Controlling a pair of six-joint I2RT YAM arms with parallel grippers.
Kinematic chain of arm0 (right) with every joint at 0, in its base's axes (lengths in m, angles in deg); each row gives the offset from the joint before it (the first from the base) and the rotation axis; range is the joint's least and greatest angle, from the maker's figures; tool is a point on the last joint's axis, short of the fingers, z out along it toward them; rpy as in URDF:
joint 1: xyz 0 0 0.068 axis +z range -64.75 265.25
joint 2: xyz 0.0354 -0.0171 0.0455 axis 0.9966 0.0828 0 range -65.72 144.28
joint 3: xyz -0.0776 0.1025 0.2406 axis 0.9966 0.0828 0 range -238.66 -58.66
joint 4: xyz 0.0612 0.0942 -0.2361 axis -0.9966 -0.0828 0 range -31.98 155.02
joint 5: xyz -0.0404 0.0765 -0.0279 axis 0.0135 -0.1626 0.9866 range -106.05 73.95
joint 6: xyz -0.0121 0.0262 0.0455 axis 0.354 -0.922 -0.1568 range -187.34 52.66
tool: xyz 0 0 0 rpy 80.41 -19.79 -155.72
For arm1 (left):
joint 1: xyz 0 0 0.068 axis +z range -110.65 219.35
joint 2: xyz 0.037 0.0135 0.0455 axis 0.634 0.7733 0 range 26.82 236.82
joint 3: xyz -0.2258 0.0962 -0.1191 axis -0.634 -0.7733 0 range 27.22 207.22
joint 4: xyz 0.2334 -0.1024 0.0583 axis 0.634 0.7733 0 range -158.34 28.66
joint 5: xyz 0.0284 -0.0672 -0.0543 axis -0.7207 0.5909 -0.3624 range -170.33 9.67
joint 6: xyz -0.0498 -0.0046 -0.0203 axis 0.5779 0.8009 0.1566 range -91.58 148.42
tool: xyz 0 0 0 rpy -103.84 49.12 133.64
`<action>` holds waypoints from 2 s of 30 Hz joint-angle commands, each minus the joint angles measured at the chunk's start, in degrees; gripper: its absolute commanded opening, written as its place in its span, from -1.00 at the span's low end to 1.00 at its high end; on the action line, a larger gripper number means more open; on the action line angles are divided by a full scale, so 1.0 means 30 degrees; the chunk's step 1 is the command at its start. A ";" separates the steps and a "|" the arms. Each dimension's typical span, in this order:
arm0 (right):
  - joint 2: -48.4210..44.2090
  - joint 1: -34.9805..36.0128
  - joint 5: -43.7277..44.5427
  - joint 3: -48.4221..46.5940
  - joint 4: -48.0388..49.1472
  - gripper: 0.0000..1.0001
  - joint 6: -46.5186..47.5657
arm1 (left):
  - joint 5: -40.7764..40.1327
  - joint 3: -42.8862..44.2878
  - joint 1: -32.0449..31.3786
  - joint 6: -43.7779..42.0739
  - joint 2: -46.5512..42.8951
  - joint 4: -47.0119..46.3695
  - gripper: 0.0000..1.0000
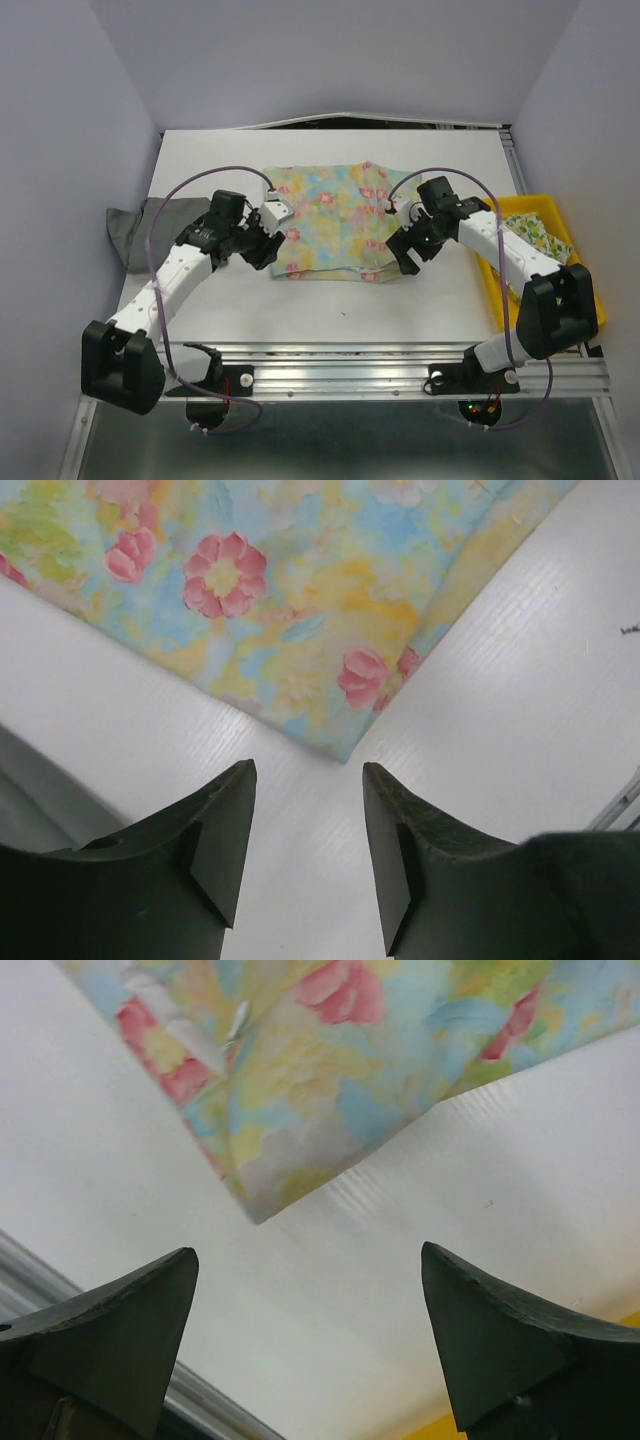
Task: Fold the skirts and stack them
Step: Flatten the skirt out
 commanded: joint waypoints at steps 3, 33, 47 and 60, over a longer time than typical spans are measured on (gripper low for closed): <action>-0.1780 0.0140 -0.2104 -0.3383 -0.1938 0.93 -0.0269 | -0.0252 0.0328 -0.0044 -0.1362 -0.3116 0.1908 0.21; 0.6863 -0.0827 -0.2394 -0.5554 -0.3694 0.05 -0.3202 | -0.2597 0.1501 -0.4612 -0.1588 0.5235 -0.0643 0.13; 0.8705 -0.2758 -0.4592 -1.0120 -0.4074 0.14 -0.5576 | -0.6840 0.0153 -0.6838 -0.3469 0.4823 -0.2543 0.22; 1.0378 -0.2936 -0.2955 -0.8779 0.0142 -0.32 -0.7011 | -0.7813 0.0886 -0.7719 -0.3528 0.6375 -0.3454 0.22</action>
